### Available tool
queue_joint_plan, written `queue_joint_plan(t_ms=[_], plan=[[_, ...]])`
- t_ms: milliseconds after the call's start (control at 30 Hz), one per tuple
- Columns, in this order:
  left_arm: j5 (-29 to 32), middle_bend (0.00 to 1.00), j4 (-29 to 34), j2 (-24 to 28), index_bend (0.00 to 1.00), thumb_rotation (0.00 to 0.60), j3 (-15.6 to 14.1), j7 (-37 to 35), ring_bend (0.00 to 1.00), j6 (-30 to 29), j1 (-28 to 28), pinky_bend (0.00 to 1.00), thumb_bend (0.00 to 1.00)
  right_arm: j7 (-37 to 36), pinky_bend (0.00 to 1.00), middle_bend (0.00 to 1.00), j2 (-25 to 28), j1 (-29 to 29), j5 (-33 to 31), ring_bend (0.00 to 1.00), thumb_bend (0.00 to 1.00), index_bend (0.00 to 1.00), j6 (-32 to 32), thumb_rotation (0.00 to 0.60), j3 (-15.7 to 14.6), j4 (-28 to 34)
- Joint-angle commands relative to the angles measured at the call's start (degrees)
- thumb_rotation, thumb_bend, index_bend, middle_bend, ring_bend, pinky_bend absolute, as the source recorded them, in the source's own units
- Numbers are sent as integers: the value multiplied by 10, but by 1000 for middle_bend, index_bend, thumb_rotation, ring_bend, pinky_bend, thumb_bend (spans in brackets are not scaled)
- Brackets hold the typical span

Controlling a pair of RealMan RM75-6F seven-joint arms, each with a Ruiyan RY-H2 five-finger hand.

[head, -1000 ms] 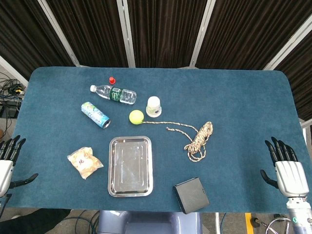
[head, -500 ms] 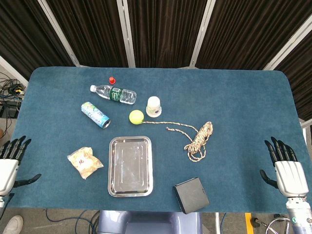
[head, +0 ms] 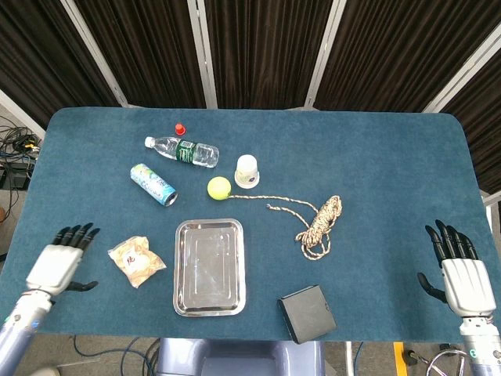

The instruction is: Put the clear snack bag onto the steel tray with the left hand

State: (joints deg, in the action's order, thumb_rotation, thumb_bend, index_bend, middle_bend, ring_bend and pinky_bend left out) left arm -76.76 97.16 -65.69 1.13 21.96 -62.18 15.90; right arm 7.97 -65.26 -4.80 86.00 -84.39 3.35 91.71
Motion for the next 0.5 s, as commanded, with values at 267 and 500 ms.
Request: queue_joint_plan(t_ms=[267, 500], plan=[[96, 16, -12, -103, 61, 600, 20, 120, 8, 54, 71, 140, 53, -4, 111, 0, 1, 0, 1, 0, 303, 0, 0, 600, 0, 0], [127, 561, -23, -151, 528, 600, 21, 166, 510, 35, 88, 594, 280, -11, 111, 0, 3, 0, 1, 0, 302, 0, -1, 600, 1, 0]])
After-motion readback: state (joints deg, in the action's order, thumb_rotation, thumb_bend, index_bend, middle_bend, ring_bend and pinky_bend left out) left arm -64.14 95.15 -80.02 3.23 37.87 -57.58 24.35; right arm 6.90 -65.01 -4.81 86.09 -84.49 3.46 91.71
